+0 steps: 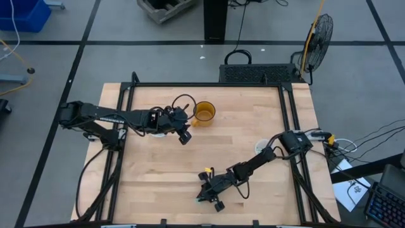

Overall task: Pick and place Stevia / Truvia into bins
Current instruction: Put the light green stevia packet into the right transparent container

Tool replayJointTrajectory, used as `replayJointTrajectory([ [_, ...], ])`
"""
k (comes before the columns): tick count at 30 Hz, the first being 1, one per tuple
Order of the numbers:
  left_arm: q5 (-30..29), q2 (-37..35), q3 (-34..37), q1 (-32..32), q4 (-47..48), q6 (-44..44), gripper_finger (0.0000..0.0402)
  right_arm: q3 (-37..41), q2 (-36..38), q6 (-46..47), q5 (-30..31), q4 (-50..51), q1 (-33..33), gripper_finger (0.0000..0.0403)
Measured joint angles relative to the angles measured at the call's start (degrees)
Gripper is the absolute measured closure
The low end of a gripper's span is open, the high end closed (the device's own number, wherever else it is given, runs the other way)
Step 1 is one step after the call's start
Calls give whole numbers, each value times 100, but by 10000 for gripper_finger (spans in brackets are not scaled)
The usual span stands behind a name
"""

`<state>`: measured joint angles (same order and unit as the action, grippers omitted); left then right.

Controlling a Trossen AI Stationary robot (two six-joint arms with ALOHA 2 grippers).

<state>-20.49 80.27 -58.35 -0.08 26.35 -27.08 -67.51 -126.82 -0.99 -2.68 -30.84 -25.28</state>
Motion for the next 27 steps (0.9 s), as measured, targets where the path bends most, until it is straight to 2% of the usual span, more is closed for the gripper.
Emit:
replayJointTrajectory([
  [7,0,-2,0,0,0,4,284,5,125,-6,52,-77,22,374],
  [11,-2,-2,0,0,4,-1,284,7,440,-135,230,433,25,388],
  [14,-2,-4,0,0,3,-1,284,7,897,-158,568,1184,22,392],
  [20,-2,-7,0,-1,7,-5,284,5,2105,160,1223,3354,2,390],
  [27,-6,-7,0,-2,2,-5,284,0,3794,1279,2248,6383,-80,393],
])
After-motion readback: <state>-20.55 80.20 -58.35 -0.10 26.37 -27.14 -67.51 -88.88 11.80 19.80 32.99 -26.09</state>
